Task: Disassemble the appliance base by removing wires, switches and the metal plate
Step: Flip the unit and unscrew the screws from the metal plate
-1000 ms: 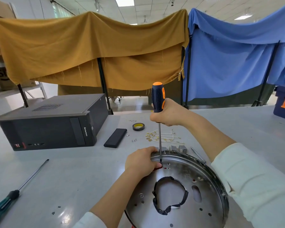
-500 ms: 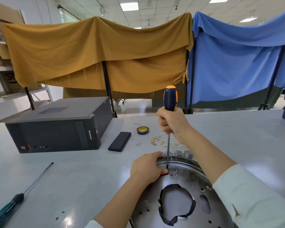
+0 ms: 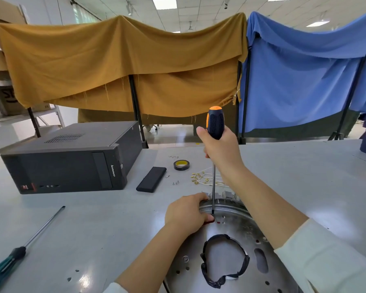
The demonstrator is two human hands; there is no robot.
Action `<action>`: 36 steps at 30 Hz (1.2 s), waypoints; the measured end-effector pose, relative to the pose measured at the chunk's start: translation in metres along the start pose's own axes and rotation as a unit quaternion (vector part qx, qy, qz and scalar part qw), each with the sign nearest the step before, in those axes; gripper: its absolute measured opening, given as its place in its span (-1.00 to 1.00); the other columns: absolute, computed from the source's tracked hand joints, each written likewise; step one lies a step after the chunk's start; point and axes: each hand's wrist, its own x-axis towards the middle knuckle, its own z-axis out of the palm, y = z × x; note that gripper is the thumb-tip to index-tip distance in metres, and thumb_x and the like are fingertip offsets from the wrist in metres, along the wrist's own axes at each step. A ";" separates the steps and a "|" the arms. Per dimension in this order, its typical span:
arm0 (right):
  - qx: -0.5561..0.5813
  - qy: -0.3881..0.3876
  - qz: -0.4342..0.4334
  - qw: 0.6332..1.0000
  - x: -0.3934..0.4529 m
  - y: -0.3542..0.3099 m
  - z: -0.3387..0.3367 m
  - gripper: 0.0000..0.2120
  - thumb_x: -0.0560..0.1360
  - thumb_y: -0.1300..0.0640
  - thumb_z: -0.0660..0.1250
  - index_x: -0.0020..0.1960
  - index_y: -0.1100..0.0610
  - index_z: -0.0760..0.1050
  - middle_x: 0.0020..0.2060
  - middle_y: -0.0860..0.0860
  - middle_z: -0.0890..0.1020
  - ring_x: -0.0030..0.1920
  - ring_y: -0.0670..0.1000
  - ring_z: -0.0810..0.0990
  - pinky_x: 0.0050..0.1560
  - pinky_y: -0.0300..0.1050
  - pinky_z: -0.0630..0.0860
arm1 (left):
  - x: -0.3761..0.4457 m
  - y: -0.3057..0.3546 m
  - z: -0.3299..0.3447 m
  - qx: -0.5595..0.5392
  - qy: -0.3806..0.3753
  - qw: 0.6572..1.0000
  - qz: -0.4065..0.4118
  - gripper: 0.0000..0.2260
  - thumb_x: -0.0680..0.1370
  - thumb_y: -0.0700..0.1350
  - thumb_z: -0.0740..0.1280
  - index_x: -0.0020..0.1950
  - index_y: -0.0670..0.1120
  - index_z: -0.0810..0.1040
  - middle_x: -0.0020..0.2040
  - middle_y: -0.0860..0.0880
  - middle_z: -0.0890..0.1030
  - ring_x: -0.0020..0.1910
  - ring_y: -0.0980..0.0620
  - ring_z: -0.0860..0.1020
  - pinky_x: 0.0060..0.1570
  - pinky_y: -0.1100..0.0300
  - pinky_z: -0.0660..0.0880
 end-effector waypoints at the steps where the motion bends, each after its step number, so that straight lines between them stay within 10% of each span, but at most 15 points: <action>1: 0.026 -0.001 0.018 1.000 0.001 -0.001 0.000 -0.82 0.46 0.18 0.34 -0.25 0.13 0.35 -0.44 0.04 0.38 -0.45 0.00 0.35 -0.40 -0.08 0.38 | 0.000 0.000 0.000 0.002 0.000 1.000 0.001 -0.54 0.38 0.18 0.39 0.25 0.25 0.39 0.12 0.12 0.57 0.10 0.02 0.52 -0.11 0.23 0.34; 7: 0.162 -0.288 0.090 0.939 0.014 -0.003 -0.015 -0.63 0.49 0.28 0.28 -0.40 0.07 0.22 -0.57 -0.04 0.20 -0.56 -0.04 0.13 -0.50 -0.22 0.19 | 0.001 -0.001 0.000 0.002 0.004 1.000 0.004 -0.56 0.37 0.19 0.39 0.22 0.25 0.40 0.10 0.13 0.58 0.09 0.03 0.52 -0.13 0.23 0.33; 13: -0.039 -0.098 -0.038 0.994 0.000 -0.003 -0.006 -0.74 0.44 -0.03 0.42 -0.15 0.10 0.40 -0.35 -0.02 0.50 -0.42 -0.09 0.52 -0.38 -0.32 0.44 | 0.001 -0.001 0.001 0.001 0.005 1.000 0.003 -0.57 0.38 0.19 0.38 0.22 0.25 0.40 0.10 0.14 0.58 0.08 0.04 0.52 -0.13 0.23 0.32; 17: -0.002 0.042 -0.057 0.997 -0.005 -0.002 0.006 -0.73 0.45 0.00 0.41 -0.20 0.01 0.30 -0.35 -0.04 0.42 -0.41 -0.18 0.41 -0.41 -0.39 0.36 | 0.000 0.001 0.001 0.001 0.004 1.000 -0.001 -0.56 0.38 0.19 0.38 0.23 0.26 0.39 0.09 0.14 0.58 0.06 0.04 0.53 -0.14 0.23 0.33; 24: 0.196 -0.270 0.080 0.939 0.009 -0.011 -0.020 -0.75 0.49 0.29 0.29 -0.28 0.09 0.31 -0.52 -0.02 0.25 -0.55 -0.05 0.17 -0.52 -0.24 0.20 | 0.000 0.000 0.000 0.003 0.004 1.000 -0.001 -0.57 0.38 0.19 0.38 0.22 0.26 0.40 0.09 0.15 0.58 0.07 0.05 0.52 -0.15 0.23 0.31; 30: -0.097 -0.040 -0.058 0.993 -0.002 -0.011 -0.013 -0.81 0.49 0.06 0.36 -0.11 0.05 0.34 -0.27 0.04 0.50 -0.26 0.10 0.56 -0.22 -0.02 0.54 | -0.001 0.001 0.000 0.001 0.005 1.000 -0.003 -0.57 0.39 0.19 0.38 0.23 0.26 0.40 0.09 0.13 0.57 0.07 0.04 0.52 -0.15 0.23 0.32; 36: 0.108 -0.087 0.034 0.990 0.000 -0.011 -0.006 -0.80 0.41 0.33 0.28 -0.27 0.12 0.32 -0.49 0.02 0.31 -0.50 -0.02 0.26 -0.50 -0.18 0.25 | -0.002 0.001 0.000 0.003 0.006 1.000 -0.002 -0.56 0.39 0.18 0.38 0.24 0.26 0.40 0.11 0.12 0.57 0.09 0.03 0.52 -0.13 0.23 0.32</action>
